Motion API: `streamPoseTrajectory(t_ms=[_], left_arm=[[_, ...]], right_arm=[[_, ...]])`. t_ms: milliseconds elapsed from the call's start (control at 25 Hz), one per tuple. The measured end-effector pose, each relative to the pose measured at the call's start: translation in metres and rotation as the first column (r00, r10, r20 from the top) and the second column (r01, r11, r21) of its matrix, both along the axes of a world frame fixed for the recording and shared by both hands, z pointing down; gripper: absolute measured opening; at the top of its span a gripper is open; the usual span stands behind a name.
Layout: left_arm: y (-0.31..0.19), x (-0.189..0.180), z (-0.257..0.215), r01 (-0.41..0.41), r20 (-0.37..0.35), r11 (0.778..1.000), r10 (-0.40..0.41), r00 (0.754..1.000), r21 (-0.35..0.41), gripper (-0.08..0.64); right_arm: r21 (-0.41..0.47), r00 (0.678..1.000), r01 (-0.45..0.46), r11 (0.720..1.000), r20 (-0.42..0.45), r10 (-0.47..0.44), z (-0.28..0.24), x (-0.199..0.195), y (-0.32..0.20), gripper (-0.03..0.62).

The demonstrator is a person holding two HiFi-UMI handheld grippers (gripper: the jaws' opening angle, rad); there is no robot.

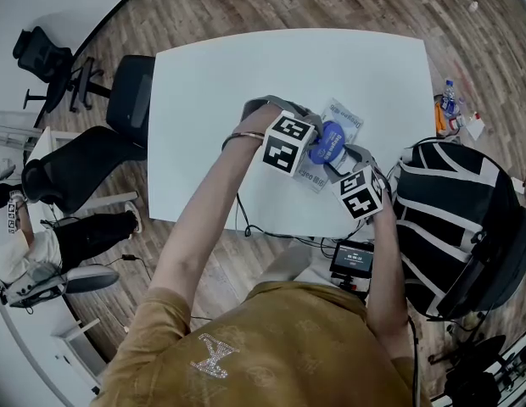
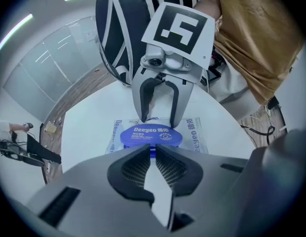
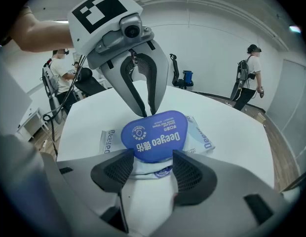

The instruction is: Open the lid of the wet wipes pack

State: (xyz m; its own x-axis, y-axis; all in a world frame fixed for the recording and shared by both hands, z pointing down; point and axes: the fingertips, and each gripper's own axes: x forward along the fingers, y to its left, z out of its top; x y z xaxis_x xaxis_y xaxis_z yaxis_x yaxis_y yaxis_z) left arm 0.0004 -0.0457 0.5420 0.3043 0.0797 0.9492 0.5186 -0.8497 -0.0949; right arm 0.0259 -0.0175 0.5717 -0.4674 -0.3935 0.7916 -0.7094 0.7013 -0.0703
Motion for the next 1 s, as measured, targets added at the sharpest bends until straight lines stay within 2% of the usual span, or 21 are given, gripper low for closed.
streamPoseTrajectory(t_ms=[240, 480, 1000], left_arm=[[0.002, 0.008, -0.010, 0.020, -0.050, 1.000, -0.020, 0.999, 0.004, 0.041], [0.003, 0.010, -0.010, 0.041, -0.067, 0.999, -0.041, 0.997, 0.002, 0.041], [0.009, 0.016, -0.016, 0.058, -0.099, 0.998, -0.057, 0.993, 0.006, 0.040]], right_arm=[[-0.001, 0.999, 0.031, 1.000, -0.018, -0.031, -0.006, -0.005, 0.008, 0.253], [-0.014, 0.999, 0.036, 0.999, -0.016, -0.036, -0.003, -0.005, 0.017, 0.253], [0.049, 0.999, 0.033, 0.998, -0.010, -0.033, -0.022, -0.005, 0.019, 0.253]])
